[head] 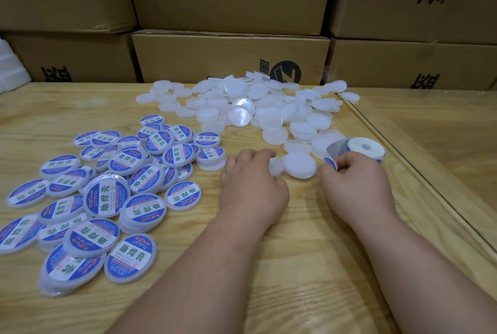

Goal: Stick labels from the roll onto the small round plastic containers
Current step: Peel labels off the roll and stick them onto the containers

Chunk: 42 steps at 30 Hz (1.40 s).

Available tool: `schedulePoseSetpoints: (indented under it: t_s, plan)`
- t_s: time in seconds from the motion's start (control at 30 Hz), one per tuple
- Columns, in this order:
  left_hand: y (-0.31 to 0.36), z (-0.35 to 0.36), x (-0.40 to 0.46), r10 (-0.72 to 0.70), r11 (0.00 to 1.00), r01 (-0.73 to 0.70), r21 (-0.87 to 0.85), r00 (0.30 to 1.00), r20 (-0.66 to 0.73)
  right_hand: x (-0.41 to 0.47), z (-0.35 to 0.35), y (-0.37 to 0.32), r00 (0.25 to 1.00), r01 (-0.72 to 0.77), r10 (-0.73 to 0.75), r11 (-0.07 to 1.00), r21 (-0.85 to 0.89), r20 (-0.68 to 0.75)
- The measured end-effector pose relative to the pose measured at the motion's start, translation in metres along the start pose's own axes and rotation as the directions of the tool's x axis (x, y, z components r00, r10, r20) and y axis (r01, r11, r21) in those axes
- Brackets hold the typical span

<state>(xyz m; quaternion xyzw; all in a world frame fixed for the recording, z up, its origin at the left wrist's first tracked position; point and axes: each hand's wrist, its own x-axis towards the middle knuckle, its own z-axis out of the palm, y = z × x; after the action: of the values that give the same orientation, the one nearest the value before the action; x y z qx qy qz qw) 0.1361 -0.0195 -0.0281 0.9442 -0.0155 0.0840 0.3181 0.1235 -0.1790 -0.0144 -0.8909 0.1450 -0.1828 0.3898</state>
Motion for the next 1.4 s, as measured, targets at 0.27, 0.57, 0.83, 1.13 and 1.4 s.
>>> schedulePoseSetpoints:
  t_s: [0.27, 0.57, 0.83, 1.13, 1.4]
  plan:
    - [-0.0019, 0.004, 0.0035, 0.038, 0.996, -0.039, 0.082, 0.999, 0.021, -0.001, 0.0002, -0.0009, 1.0, -0.024, 0.024, 1.0, 0.012, 0.006]
    - [0.0004, 0.0012, 0.0035, 0.042, 0.996, -0.044, -0.078, 0.999, -0.025, 0.005, 0.0045, 0.0077, 0.998, 0.045, -0.045, 0.999, -0.004, -0.031]
    - [0.0, 0.0009, 0.0014, 0.044, 0.998, -0.046, -0.047, 0.998, -0.034, 0.0036, 0.0063, 0.0057, 0.995, 0.088, -0.083, 0.989, 0.119, -0.048]
    - [-0.0016, 0.0019, 0.0048, 0.044, 0.973, -0.076, -0.219, 0.988, -0.147, 0.0015, 0.007, 0.0001, 0.991, 0.031, -0.071, 0.943, 0.33, 0.111]
    - [0.0042, -0.0024, 0.0008, -0.028, 0.899, -0.072, -0.431, 0.975, -0.221, -0.0017, 0.0048, -0.0014, 0.988, 0.13, -0.149, 0.924, 0.36, 0.026]
